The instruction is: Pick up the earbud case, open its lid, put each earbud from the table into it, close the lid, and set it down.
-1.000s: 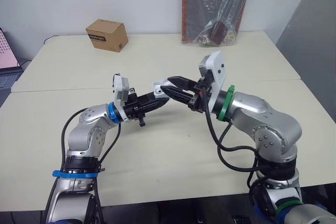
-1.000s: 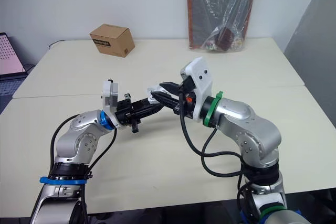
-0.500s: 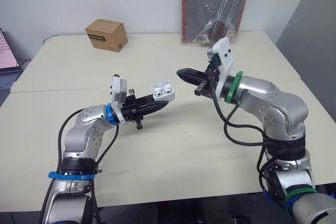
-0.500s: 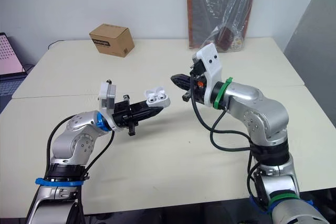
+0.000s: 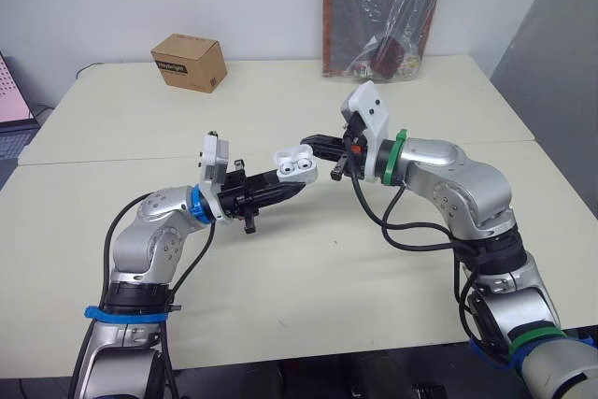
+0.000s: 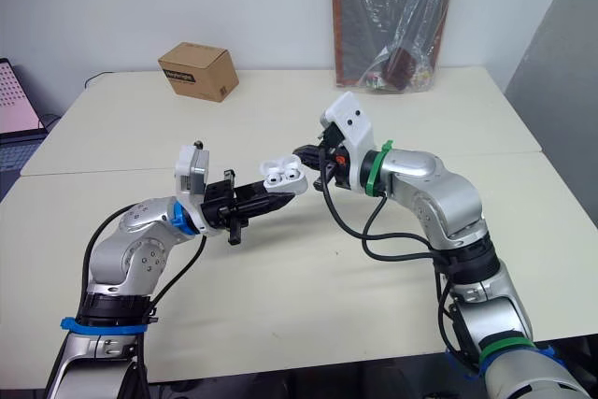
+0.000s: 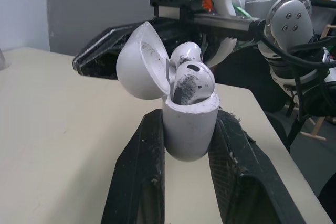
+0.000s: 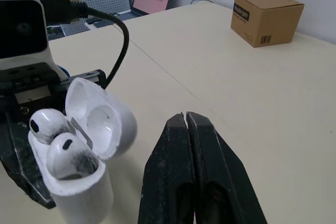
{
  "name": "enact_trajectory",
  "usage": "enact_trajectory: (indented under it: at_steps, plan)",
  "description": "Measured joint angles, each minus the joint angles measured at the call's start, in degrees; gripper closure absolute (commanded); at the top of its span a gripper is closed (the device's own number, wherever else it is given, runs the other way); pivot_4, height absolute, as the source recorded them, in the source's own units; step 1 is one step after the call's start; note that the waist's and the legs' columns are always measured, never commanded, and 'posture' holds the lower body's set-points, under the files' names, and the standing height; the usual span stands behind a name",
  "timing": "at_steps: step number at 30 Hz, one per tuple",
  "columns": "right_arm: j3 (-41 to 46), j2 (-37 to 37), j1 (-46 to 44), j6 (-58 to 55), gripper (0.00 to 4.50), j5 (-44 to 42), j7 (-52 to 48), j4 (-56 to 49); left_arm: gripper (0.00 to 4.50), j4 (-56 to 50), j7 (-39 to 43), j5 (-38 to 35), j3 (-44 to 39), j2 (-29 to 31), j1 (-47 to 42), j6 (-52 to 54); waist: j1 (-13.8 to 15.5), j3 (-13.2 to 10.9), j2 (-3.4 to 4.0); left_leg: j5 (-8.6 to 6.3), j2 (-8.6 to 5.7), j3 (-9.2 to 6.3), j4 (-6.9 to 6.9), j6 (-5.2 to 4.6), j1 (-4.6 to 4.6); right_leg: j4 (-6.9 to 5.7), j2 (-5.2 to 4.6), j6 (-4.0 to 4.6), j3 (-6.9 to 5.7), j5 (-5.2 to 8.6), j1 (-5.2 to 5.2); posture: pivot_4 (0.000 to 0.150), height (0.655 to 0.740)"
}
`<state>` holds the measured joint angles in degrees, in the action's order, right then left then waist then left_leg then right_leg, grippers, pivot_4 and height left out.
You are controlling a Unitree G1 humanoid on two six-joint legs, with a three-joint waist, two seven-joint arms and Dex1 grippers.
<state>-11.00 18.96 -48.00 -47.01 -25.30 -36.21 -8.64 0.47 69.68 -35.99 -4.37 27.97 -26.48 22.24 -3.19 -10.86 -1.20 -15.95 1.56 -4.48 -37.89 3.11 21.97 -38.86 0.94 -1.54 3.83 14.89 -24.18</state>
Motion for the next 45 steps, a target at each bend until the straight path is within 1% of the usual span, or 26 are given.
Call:
enact_trajectory:
  at_steps: [6, 20, 30, 36, 45]
  plan:
    - [-0.47, 0.08, 0.26, -1.20, 4.45, -0.35, -0.14, -3.15, 3.74, 0.26, 0.12, 0.00, 0.01, -0.01, -0.08, 0.00, 0.01, 0.00, 0.00, 0.00, 0.00, -0.01, 0.01, 0.00, 0.00, 0.00, 0.00, 0.00, -0.01, 0.00, 0.00, 0.150, 0.7400]
    - [0.32, 0.96, 4.15, -6.77, 4.45, -0.66, 0.98, -10.18, 3.74, 2.77, 1.03, -0.09, -0.14, -0.05, -1.40, 0.07, 0.02, 0.00, 0.00, 0.00, -0.01, 0.00, 0.00, 0.00, 0.01, 0.01, 0.00, -0.01, 0.01, 0.00, 0.00, 0.150, 0.7400]
    - [0.44, 0.98, 4.57, -6.06, 4.45, -0.08, 1.61, -10.46, 3.74, 4.29, 1.27, -1.27, -0.46, 0.14, -2.35, 1.87, -0.02, 0.00, 0.00, 0.00, 0.00, 0.00, 0.00, 0.00, 0.01, 0.01, 0.00, -0.01, 0.00, 0.01, -0.01, 0.150, 0.7400]
    - [-0.53, -0.50, 3.30, -3.29, 4.45, 1.67, 2.09, -7.84, 3.74, 2.58, 2.38, -2.40, -0.02, 2.26, -0.33, 6.59, -0.09, 0.00, 0.00, 0.00, 0.00, 0.00, 0.00, 0.00, 0.01, 0.00, 0.00, -0.01, 0.00, 0.01, -0.01, 0.150, 0.7400]
    - [-1.81, -1.14, 1.86, -2.47, 4.45, 1.76, 1.23, -7.57, 3.74, 2.10, 2.37, -2.42, 0.00, 2.23, -0.25, 7.72, -0.04, 0.00, 0.01, 0.00, 0.00, -0.01, 0.00, 0.00, 0.01, 0.00, 0.00, 0.00, -0.01, 0.00, -0.02, 0.150, 0.7400]
